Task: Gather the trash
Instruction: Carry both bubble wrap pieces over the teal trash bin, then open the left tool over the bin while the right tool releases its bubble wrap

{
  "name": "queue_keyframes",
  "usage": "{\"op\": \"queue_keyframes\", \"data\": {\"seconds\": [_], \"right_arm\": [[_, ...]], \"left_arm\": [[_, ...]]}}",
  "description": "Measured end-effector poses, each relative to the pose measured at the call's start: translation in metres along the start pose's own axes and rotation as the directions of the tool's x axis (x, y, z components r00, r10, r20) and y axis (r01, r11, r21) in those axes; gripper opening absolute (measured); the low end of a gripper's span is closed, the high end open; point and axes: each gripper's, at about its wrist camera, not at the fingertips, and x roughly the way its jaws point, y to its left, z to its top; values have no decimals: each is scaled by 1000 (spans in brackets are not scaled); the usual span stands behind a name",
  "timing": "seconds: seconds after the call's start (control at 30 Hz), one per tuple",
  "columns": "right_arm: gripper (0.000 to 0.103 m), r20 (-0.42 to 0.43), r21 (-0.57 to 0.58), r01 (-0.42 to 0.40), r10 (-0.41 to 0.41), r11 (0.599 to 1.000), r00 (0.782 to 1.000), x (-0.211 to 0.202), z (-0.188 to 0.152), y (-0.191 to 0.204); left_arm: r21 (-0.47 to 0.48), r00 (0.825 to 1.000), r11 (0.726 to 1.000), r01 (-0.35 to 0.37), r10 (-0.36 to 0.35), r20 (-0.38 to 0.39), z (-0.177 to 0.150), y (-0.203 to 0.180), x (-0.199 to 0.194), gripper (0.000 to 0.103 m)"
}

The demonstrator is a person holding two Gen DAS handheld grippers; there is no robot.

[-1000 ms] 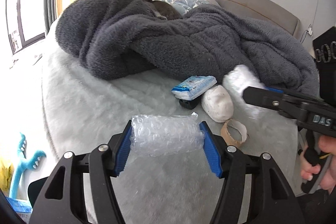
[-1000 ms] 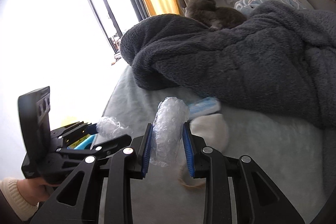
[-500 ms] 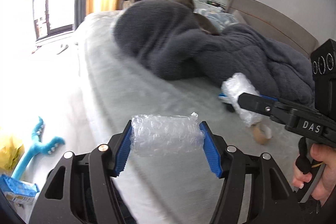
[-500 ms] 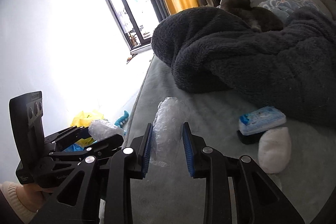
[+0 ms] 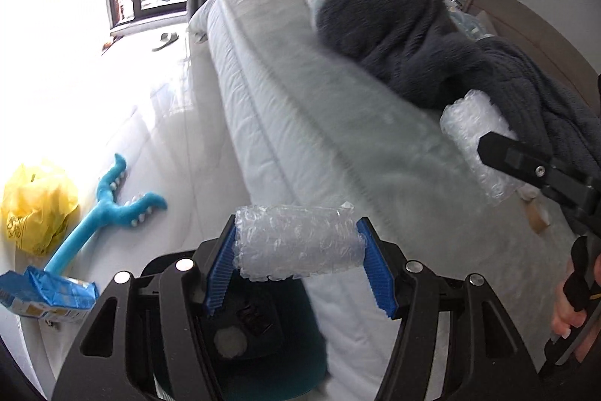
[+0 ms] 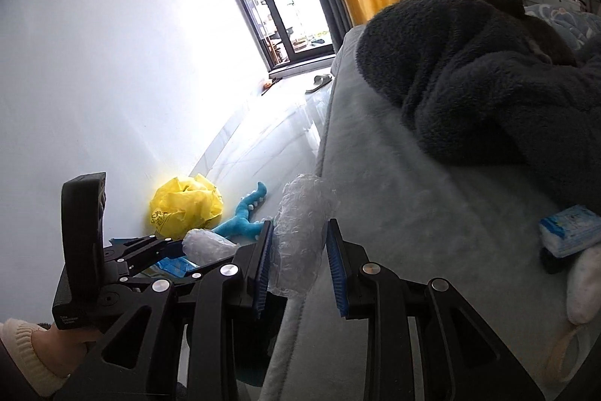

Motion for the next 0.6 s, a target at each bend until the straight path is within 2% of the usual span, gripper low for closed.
{"op": "queue_keyframes", "data": {"seconds": [0.27, 0.6], "right_arm": [[28, -62, -46, -57, 54, 997, 997, 38, -6, 42], [28, -151, -74, -80, 68, 994, 986, 84, -16, 76]], "left_arm": [[-70, 991, 997, -26, 16, -135, -24, 48, 12, 65], [-156, 949, 986, -53, 1, -314, -57, 100, 31, 66]]}}
